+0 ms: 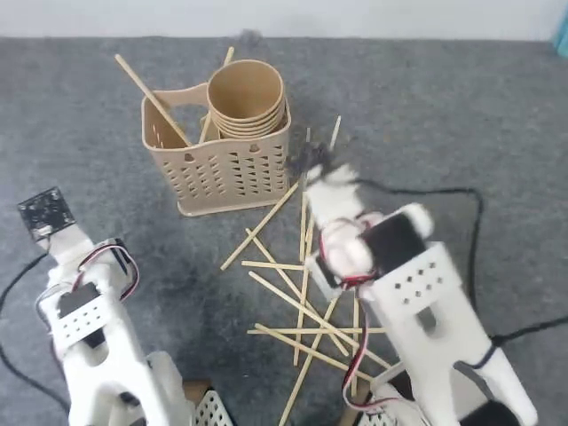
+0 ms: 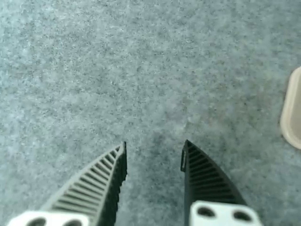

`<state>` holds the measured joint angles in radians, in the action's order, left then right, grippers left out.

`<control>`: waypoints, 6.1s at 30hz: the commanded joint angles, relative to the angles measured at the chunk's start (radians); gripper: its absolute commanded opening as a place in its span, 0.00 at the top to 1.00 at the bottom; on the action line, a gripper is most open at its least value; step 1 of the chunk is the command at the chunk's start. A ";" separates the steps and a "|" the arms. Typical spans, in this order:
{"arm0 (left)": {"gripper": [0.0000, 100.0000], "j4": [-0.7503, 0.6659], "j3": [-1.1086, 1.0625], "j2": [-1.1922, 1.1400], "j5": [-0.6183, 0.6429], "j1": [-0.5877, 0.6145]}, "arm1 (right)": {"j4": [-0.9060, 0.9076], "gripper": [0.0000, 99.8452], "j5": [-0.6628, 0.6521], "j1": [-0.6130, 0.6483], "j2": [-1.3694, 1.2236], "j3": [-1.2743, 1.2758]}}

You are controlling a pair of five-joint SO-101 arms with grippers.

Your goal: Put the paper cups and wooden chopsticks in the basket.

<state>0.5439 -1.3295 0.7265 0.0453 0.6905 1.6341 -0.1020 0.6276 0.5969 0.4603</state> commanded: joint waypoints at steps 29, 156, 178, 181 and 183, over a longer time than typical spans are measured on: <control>0.82 -0.020 0.004 0.023 -0.014 0.026 | -1.371 0.75 0.107 -0.260 -0.423 0.445; 0.82 -0.020 0.002 0.023 -0.014 0.020 | -1.167 0.99 0.422 -0.363 -0.038 0.502; 0.82 -0.020 0.002 0.023 -0.048 0.020 | -1.299 0.99 0.144 0.039 0.875 0.746; 0.82 -0.020 0.002 0.023 -0.051 0.020 | -1.386 0.99 0.041 0.054 0.782 0.740; 0.82 -0.020 0.002 0.023 -0.051 0.020 | -1.455 0.99 0.000 0.054 0.688 0.713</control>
<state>0.5424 -1.3295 0.7265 0.0084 0.7181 0.2716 -0.0284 0.6705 1.4055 1.2367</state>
